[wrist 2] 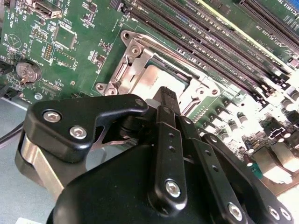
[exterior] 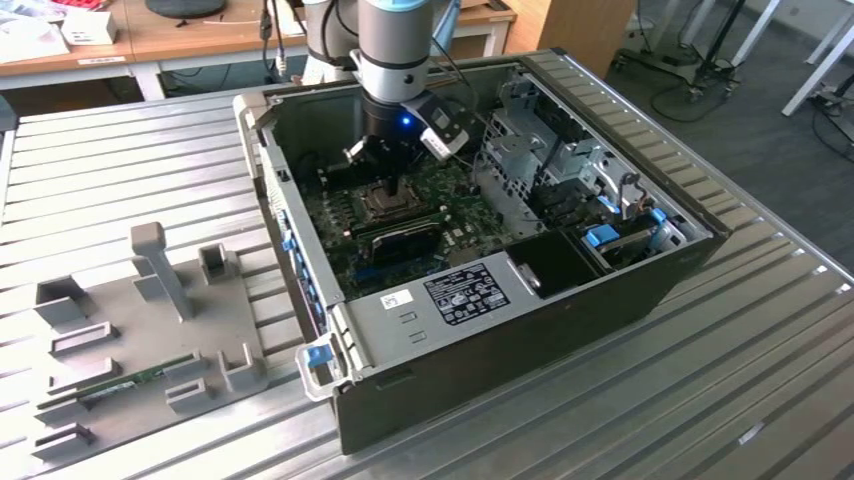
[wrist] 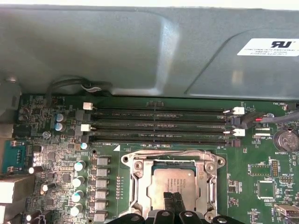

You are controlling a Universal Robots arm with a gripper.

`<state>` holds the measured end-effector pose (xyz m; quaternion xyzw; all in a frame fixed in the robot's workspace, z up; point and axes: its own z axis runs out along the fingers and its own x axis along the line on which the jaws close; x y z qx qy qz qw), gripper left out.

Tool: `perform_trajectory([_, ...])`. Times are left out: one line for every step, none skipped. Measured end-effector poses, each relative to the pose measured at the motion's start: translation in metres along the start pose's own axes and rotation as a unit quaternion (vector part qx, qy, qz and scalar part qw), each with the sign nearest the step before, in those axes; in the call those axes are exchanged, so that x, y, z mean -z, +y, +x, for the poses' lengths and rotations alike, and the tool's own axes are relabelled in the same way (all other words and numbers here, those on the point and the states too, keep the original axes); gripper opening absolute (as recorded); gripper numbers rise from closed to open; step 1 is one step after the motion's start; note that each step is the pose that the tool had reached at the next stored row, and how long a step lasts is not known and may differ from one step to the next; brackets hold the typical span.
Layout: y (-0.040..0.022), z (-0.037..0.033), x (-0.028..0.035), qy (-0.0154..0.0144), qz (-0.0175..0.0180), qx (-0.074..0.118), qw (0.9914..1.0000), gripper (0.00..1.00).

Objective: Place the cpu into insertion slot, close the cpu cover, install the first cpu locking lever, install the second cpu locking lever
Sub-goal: 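Install the second cpu locking lever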

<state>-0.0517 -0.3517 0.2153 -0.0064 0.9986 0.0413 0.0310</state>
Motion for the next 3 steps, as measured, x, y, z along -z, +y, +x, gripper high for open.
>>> perform_trajectory([0.0004,0.0000,0.0000,0.0000,0.0000,0.000,1.00000,0.11])
perform_trajectory([0.0004,0.0000,0.0000,0.0000,0.0000,0.000,1.00000,0.11])
perform_trajectory([0.0005,0.0000,0.0000,0.0000,0.0000,0.000,1.00000,0.11])
